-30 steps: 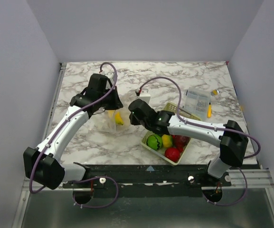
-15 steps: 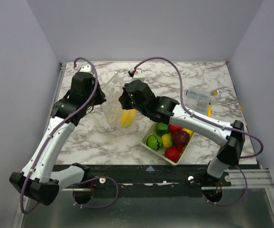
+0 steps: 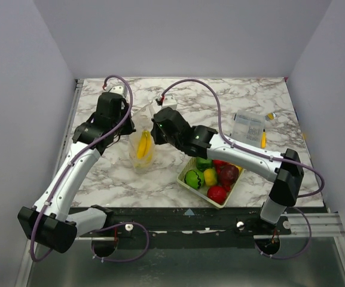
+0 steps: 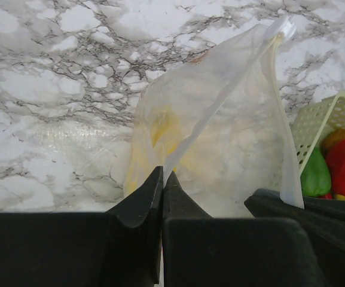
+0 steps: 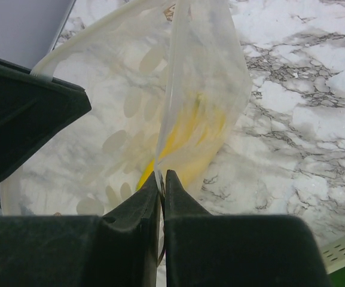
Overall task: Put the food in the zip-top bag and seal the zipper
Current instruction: Adjust the zipper food storage bag at the center of the board, then pick up the fake vegetable from the bin.
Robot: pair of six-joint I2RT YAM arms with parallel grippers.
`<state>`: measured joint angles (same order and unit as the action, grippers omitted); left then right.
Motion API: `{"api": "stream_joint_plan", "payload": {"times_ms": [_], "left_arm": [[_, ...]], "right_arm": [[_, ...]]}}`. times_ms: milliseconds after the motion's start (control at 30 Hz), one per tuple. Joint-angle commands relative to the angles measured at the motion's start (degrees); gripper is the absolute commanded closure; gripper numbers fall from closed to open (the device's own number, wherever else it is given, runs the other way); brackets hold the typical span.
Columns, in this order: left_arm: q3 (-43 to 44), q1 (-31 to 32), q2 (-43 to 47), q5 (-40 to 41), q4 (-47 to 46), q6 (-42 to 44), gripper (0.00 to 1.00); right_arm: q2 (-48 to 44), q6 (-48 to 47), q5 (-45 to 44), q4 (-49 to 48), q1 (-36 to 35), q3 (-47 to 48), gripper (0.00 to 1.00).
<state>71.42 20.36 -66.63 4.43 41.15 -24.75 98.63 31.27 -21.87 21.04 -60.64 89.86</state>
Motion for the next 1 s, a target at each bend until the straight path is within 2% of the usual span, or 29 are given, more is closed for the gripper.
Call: {"api": "stream_joint_plan", "payload": {"times_ms": [0, 67, 100, 167, 367, 533, 833, 967], "left_arm": [[-1.3, -0.1, 0.1, -1.5, -2.9, 4.1, 1.00], [-1.9, -0.1, 0.3, -2.7, -3.7, 4.3, 1.00], [-2.0, -0.1, 0.3, -3.5, -3.8, 4.3, 1.00], [-2.2, -0.1, 0.1, -4.4, -4.1, 4.3, 1.00], [-1.8, -0.1, -0.3, -5.9, -3.7, 4.4, 1.00], [-3.0, -0.1, 0.3, -5.9, -4.2, 4.5, 1.00], [-3.1, -0.2, -0.9, -7.0, -4.2, 4.3, 1.00], [-3.1, -0.2, -0.7, -7.9, -4.4, 4.2, 1.00]], "right_arm": [[2.0, -0.2, 1.0, 2.3, 0.0, 0.4, 0.91], [2.4, 0.2, 1.2, 4.6, 0.0, 1.3, 0.90], [2.2, 0.5, 1.6, 5.6, 0.0, 1.7, 0.87], [1.7, 0.8, 2.6, 7.6, 0.0, 2.7, 0.74], [-4.4, 0.8, 2.2, 12.2, 0.0, 2.7, 0.48], [-13.7, 1.9, -1.7, 11.3, 0.0, -4.6, 0.40], [-28.8, 6.1, -17.5, 13.7, 0.2, -20.9, 0.30], [-31.7, 9.8, -17.6, 15.9, 1.5, -28.4, 0.29]]}}
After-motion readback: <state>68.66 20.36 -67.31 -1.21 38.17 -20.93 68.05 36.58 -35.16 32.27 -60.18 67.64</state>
